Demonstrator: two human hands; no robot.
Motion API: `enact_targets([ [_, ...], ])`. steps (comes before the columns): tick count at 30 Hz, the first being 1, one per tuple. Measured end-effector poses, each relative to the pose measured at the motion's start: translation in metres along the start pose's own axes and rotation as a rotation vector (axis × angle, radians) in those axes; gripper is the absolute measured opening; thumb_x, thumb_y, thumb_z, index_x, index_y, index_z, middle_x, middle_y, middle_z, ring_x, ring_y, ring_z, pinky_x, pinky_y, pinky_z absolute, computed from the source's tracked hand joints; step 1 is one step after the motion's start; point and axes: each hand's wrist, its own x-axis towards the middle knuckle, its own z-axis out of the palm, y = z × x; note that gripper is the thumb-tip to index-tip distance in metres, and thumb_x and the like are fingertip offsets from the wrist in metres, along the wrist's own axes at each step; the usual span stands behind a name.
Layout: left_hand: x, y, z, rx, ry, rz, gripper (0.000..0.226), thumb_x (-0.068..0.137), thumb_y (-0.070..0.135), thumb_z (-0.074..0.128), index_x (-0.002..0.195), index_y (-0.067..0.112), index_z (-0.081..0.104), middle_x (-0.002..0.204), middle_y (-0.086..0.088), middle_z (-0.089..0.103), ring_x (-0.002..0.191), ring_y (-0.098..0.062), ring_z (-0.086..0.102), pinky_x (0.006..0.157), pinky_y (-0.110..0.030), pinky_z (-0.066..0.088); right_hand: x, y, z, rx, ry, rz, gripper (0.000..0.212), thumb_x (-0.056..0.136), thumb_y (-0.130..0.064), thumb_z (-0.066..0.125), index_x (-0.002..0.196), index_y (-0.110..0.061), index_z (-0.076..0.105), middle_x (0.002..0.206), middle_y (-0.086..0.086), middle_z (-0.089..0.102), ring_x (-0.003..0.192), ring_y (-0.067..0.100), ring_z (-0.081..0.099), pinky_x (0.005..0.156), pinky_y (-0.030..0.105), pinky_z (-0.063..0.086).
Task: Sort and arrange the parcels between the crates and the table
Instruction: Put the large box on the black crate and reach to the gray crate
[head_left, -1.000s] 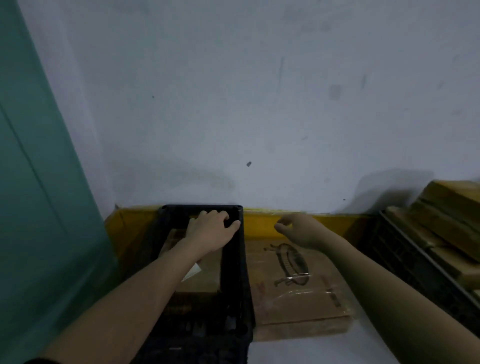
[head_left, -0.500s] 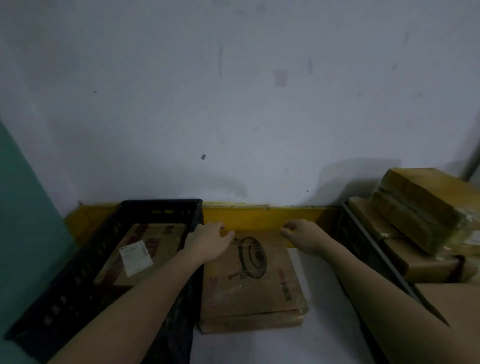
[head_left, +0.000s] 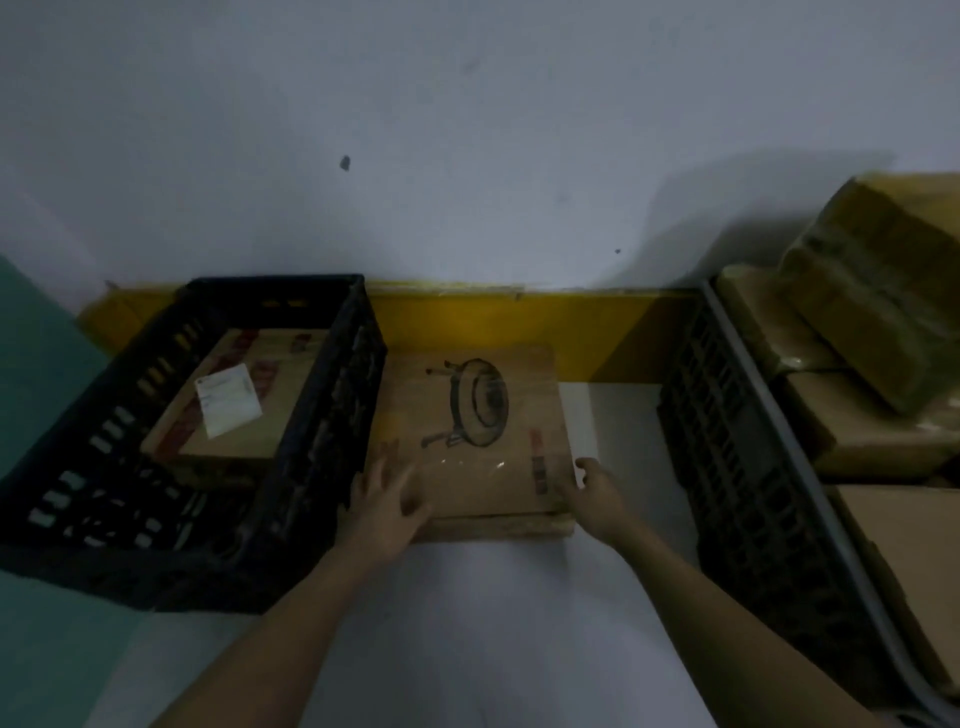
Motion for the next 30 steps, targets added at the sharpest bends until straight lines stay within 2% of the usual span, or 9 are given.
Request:
enact_targets([
  [2,-0.001,-0.004,0.012,-0.102,0.015,-0.042,0.068,0.093,0.058,0.054,0.153,0.038,0.028,0.164,0.004,-0.002,0.149,-0.034,0.004,0.119,-0.055,0.019,0.007,0.010,0.011,0.077,-0.022,0.016,0.072,0.100,-0.058,0.038,0.151,-0.008,0.031,0.144,0.017,0.050,0.120,0.032,0.057,0.092,0.040,0.050],
  [5,-0.002,-0.009,0.022,-0.154,0.034,-0.067,0.065,0.095,0.054,0.052,0.154,0.036,0.028,0.164,0.003,-0.008,0.148,-0.034,0.002,0.122,-0.049,0.015,0.010,0.015,0.026,0.287,-0.061,0.068,0.057,0.101,-0.057,0.039,0.138,-0.014,0.045,0.132,0.008,0.057,0.102,0.020,0.057,0.077,0.032,0.048],
  [6,-0.003,-0.011,0.023,-0.156,0.033,-0.062,0.065,0.096,0.053,0.052,0.154,0.037,0.028,0.164,0.004,-0.009,0.148,-0.034,0.002,0.122,-0.048,0.015,0.009,0.017,0.031,0.372,-0.067,0.089,0.052,0.100,-0.056,0.040,0.133,-0.016,0.047,0.128,0.005,0.057,0.100,0.018,0.055,0.077,0.031,0.046],
  [9,-0.012,-0.015,0.021,-0.149,-0.009,-0.054,0.064,0.097,0.052,0.051,0.155,0.037,0.027,0.164,0.004,-0.010,0.147,-0.035,0.002,0.121,-0.048,0.015,0.007,0.020,0.042,0.518,-0.004,0.158,0.049,0.099,-0.053,0.046,0.133,-0.017,0.046,0.120,0.002,0.055,0.103,0.020,0.053,0.087,0.038,0.043],
  [12,-0.032,-0.014,0.022,-0.138,-0.035,-0.060,0.063,0.098,0.051,0.051,0.155,0.039,0.026,0.164,0.003,-0.010,0.145,-0.036,0.004,0.120,-0.046,0.016,-0.009,0.030,0.048,0.588,0.051,0.214,0.047,0.095,-0.055,0.051,0.128,-0.022,0.040,0.123,0.005,0.055,0.106,0.022,0.054,0.093,0.045,0.046],
  [19,-0.089,-0.020,0.041,0.002,-0.059,0.007,0.064,0.094,0.060,0.049,0.152,0.046,0.026,0.162,0.006,-0.001,0.135,-0.034,0.020,0.110,-0.045,0.032,-0.080,0.075,0.058,0.701,0.049,0.326,0.061,0.093,-0.055,0.057,0.136,-0.024,0.027,0.125,0.006,0.046,0.114,0.028,0.050,0.094,0.053,0.049],
  [23,-0.105,-0.025,0.045,-0.003,-0.045,0.052,0.063,0.094,0.059,0.050,0.151,0.043,0.029,0.160,0.002,0.006,0.133,-0.034,0.021,0.110,-0.047,0.034,-0.099,0.082,0.059,0.674,0.028,0.335,0.070,0.090,-0.060,0.056,0.143,-0.020,0.032,0.132,0.007,0.049,0.116,0.026,0.051,0.090,0.048,0.049],
  [27,-0.110,-0.029,0.038,-0.055,-0.061,0.071,0.062,0.093,0.055,0.055,0.150,0.042,0.033,0.159,0.003,0.007,0.136,-0.032,0.018,0.111,-0.046,0.034,-0.113,0.074,0.051,0.665,-0.039,0.338,0.054,0.096,-0.058,0.046,0.136,-0.021,0.046,0.133,0.006,0.055,0.118,0.027,0.052,0.100,0.050,0.042],
  [30,-0.114,-0.032,0.033,-0.128,-0.056,0.098,0.060,0.092,0.052,0.059,0.148,0.042,0.037,0.159,0.004,0.006,0.140,-0.031,0.014,0.112,-0.045,0.031,-0.122,0.070,0.044,0.709,-0.011,0.354,0.056,0.094,-0.065,0.042,0.134,-0.026,0.047,0.130,0.006,0.054,0.119,0.030,0.051,0.108,0.054,0.036],
])
